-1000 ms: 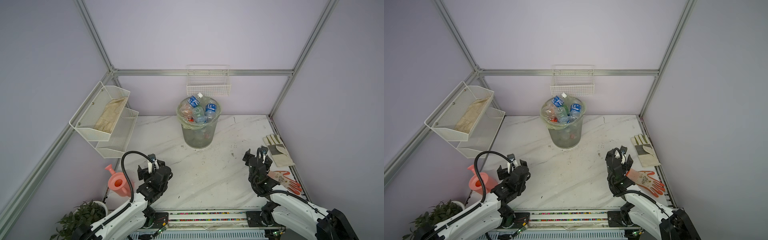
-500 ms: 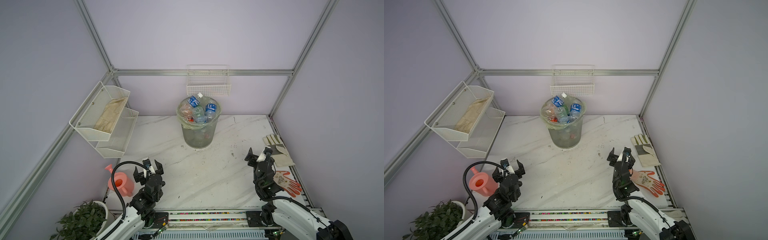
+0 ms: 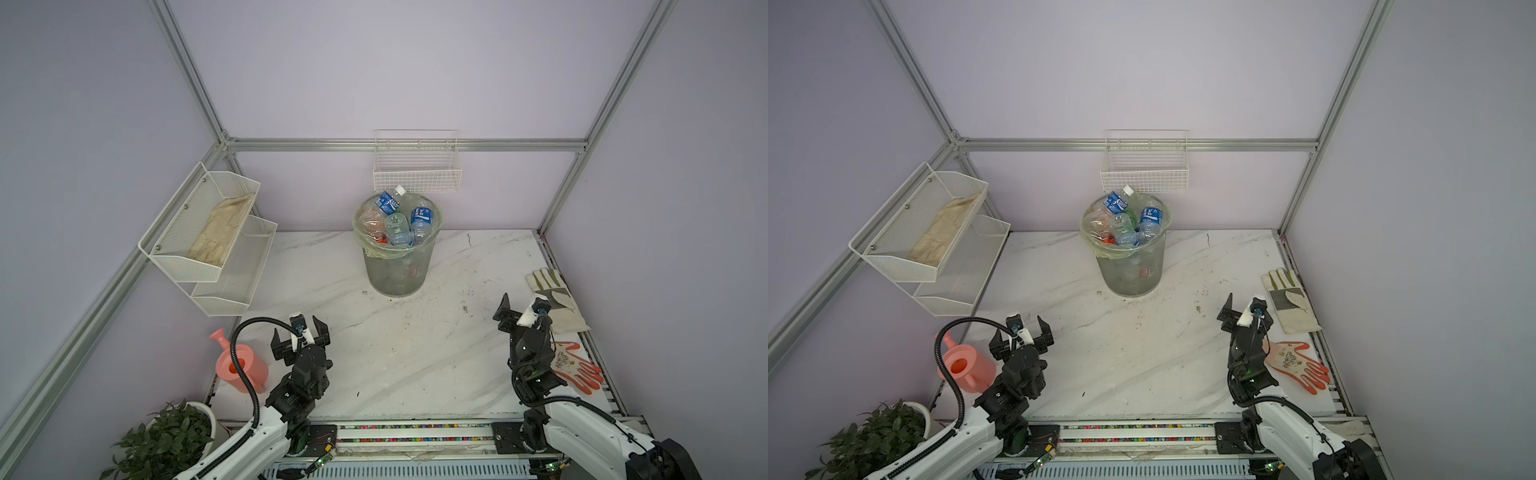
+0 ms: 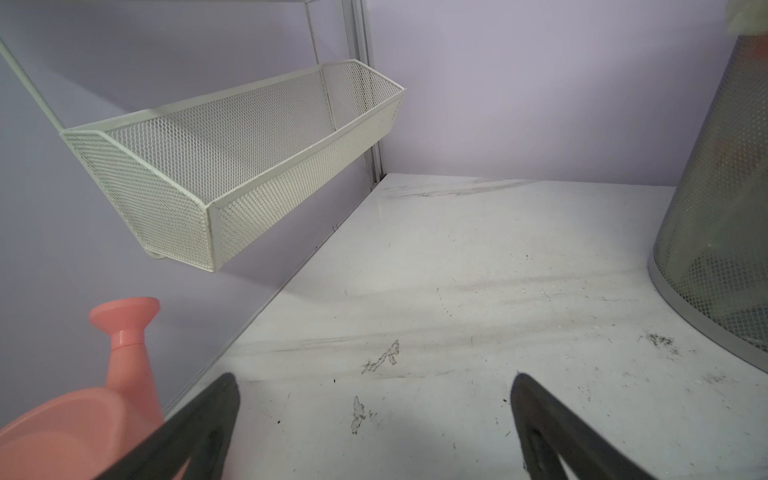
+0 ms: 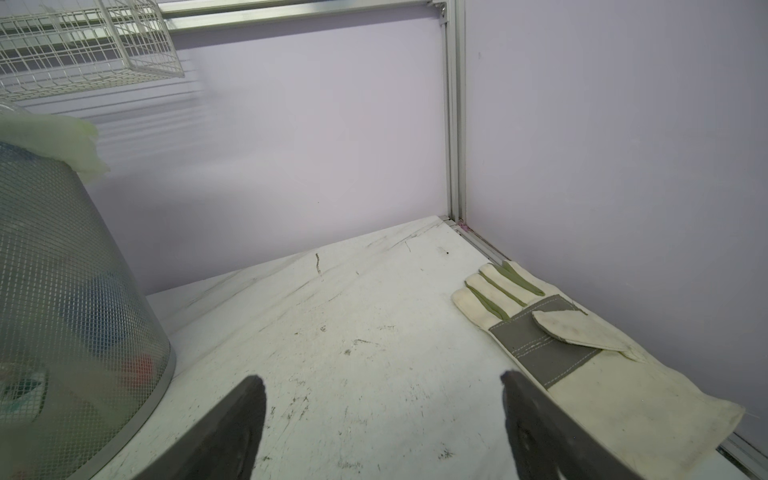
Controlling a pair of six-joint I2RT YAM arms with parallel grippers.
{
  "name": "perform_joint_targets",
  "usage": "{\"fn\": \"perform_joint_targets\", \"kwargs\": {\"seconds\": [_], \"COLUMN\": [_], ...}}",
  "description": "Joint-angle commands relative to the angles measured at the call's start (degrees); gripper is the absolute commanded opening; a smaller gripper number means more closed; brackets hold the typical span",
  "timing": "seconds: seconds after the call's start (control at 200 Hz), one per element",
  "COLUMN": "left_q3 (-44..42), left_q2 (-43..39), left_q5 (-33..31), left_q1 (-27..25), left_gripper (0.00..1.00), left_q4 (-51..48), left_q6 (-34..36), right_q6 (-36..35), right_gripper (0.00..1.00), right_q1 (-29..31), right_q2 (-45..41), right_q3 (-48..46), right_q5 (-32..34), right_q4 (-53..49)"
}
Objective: Throw the plastic bottles in the bin
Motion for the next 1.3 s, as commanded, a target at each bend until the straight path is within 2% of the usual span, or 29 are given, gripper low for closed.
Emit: {"fn": "perform_joint_targets", "kwargs": {"seconds": [0.0, 0.025, 0.035, 0.06, 0.195, 0.355, 0.57, 0.94, 1.295], "left_q3": [-1.6, -1.5, -1.4, -1.3, -3.5, -3.6, -2.0, -2.2, -1.1], "left_q2": [2.0, 2.4, 2.5, 2.9, 4.2, 6.6, 11.2, 21.7, 30.3], "left_q5": [0.8, 1.0, 1.1, 1.3, 2.1, 3.4, 4.4, 6.6, 8.2], "left_q1": [0.9, 0.8, 0.8, 0.9, 1.3, 2.9, 3.7, 6.8, 9.0], "left_gripper": [1.00, 1.00, 1.00, 1.00, 1.00, 1.00, 1.00, 1.00, 1.00], "left_q4": [7.1, 7.1, 7.1, 7.2, 15.4, 18.5, 19.8, 34.2, 43.4], "left_q6": [1.9, 1.9, 1.9, 1.9, 4.8, 4.8, 4.6, 7.3, 8.8], "right_q6": [-1.4, -1.4, -1.3, -1.2, 0.0, 1.3, 2.5, 5.1, 8.7], "right_gripper": [0.91, 0.92, 0.96, 0.97, 0.97, 0.97, 0.97, 0.97, 0.97], "right_q1": [-0.5, -0.6, -0.6, -0.6, -1.7, -3.3, -5.1, -8.2, -12.7], "right_q2": [-0.4, -0.5, -0.5, -0.7, -1.0, 0.2, 4.6, 12.5, 28.7], "right_q3": [-0.9, -1.0, -1.1, -1.4, -2.8, -4.0, -5.0, -5.2, -3.4], "right_q5": [-1.1, -1.1, -1.1, -1.1, -1.1, -1.4, -1.6, -0.9, -1.2], "right_q4": [4.7, 4.7, 4.8, 5.4, 8.4, 12.3, 19.0, 27.4, 41.6]}}
